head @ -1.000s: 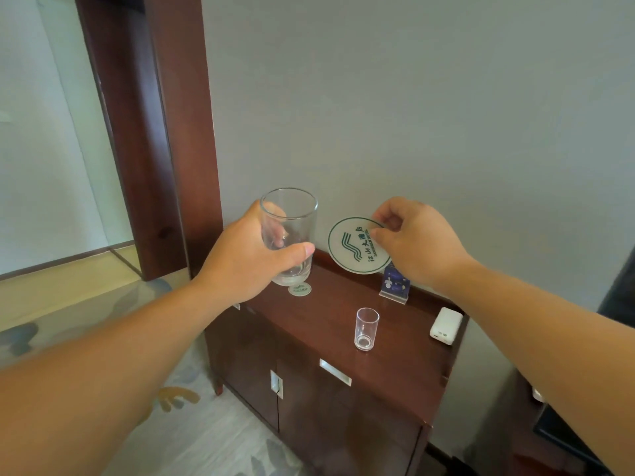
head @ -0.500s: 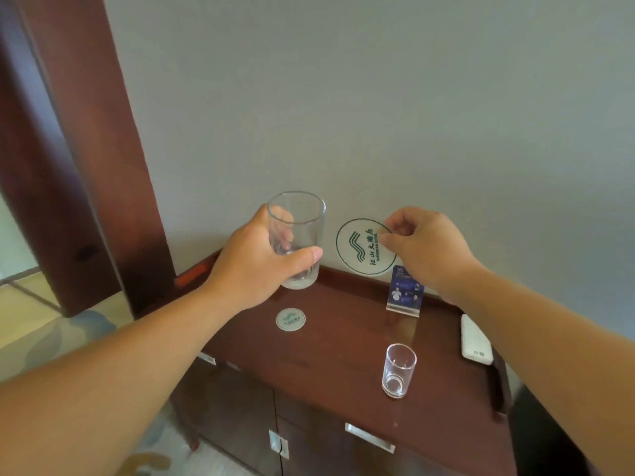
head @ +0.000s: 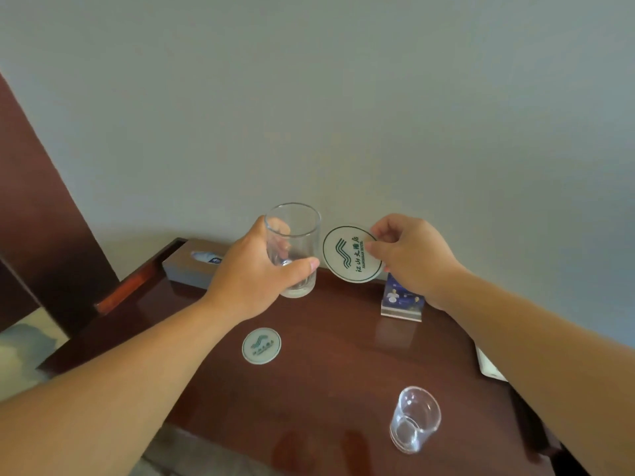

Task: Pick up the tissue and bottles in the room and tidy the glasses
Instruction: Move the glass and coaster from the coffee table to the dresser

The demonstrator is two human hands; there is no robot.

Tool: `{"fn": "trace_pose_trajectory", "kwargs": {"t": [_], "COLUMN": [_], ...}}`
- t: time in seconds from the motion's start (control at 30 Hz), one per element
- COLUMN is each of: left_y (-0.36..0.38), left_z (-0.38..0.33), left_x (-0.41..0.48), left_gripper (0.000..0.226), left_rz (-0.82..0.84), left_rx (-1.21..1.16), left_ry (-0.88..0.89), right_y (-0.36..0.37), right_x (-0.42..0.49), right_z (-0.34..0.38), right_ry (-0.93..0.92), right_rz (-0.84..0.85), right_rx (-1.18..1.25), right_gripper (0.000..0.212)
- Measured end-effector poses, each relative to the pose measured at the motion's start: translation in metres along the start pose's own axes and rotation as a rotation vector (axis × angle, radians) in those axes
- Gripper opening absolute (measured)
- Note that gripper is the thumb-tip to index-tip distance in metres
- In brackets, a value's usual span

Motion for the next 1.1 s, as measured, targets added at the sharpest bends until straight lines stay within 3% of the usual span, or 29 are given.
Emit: {"fn": "trace_pose_trajectory", "kwargs": {"t": [0.3,0.5,0.67,1.1], "left_y": [0.072,0.119,0.153,0.208], "left_z": [0.057,0.09,0.114,0.173], "left_x": [0.052,0.077,0.091,0.092], "left_gripper": [0.053,0.055,0.053,0.056], "left_rz": [0.152,0.319,0.434,0.521], "left_rx": [0.0,-0.078,-0.113,-0.103], "left_ry": [-0.026,-0.026,0.002,-0.036], "right_y": [0.072,0.107,0.13,0.191], "right_x": [0.047,0.043,0.031,0.026], "right_z": [-0.062,-0.122,-0.164,-0.251], "right_ry": [0.27,0.658,0.839,1.2], "right_rz": [0.014,-0.112,-0.219,-0.305], "right_rx": [0.026,0.158,0.175,0.356], "right_gripper": [0.003,0.005,0.008,0.018]}}
Point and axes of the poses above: each hand's wrist, its own x-axis towards the middle knuckle, its own y-axis out of the palm, z = x × y, the point moved 7 cm from there along x, towards the middle knuckle, and after that the axes turned 15 degrees about -z, right-handed, at the moved point
